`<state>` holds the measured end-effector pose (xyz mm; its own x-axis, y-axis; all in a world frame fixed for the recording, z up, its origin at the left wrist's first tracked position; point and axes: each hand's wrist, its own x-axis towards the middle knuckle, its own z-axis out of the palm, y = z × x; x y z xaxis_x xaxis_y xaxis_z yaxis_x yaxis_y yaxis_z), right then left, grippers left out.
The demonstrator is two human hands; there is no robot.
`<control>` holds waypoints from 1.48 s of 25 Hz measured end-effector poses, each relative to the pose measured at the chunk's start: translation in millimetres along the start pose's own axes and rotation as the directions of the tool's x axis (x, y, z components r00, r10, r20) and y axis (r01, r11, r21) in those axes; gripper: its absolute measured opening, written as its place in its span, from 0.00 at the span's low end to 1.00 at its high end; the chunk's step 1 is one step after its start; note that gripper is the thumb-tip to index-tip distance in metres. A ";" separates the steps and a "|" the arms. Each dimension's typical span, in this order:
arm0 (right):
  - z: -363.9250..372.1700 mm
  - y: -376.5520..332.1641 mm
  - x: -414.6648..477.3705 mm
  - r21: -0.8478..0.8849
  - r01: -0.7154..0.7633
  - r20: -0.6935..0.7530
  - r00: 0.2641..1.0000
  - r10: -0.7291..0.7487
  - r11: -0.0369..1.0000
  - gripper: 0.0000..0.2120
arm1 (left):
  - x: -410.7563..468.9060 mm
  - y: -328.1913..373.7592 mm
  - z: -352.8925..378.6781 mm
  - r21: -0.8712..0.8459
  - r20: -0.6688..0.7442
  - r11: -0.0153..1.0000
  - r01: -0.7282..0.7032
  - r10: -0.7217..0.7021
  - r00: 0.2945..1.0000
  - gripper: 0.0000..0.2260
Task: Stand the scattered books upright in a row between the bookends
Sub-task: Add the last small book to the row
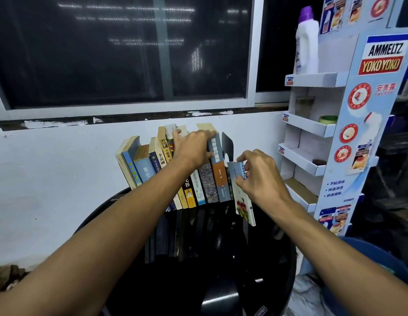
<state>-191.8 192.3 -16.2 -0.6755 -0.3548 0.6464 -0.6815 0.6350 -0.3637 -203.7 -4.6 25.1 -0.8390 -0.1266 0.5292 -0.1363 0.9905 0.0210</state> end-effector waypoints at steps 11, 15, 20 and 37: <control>-1.2 0.5 47.6 -0.035 -0.003 -0.071 0.998 0.001 0.999 0.18 | -4.2 -3.1 6.9 0.011 -0.038 1.000 0.016 -0.015 0.999 0.30; 2.7 -1.7 68.3 -0.062 0.003 -0.093 0.996 -0.009 0.998 0.18 | -4.1 -4.0 9.2 -0.004 -0.043 1.000 0.024 -0.024 0.999 0.30; 10.3 -0.1 88.8 -0.041 -0.019 -0.086 0.996 0.015 0.999 0.19 | -4.4 -6.4 12.7 -0.012 -0.060 1.000 0.027 -0.027 0.998 0.30; 12.2 -5.2 108.2 -0.017 0.071 -0.239 0.968 -0.073 0.997 0.17 | -5.3 -8.4 17.7 -0.049 -0.098 0.998 0.026 -0.031 0.995 0.30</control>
<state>-264.8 142.3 47.4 -0.5369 -0.2258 0.8128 -0.7228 0.6201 -0.3052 -207.5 -13.2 7.2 -0.7788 -0.1513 0.6088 -0.1321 0.9883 0.0767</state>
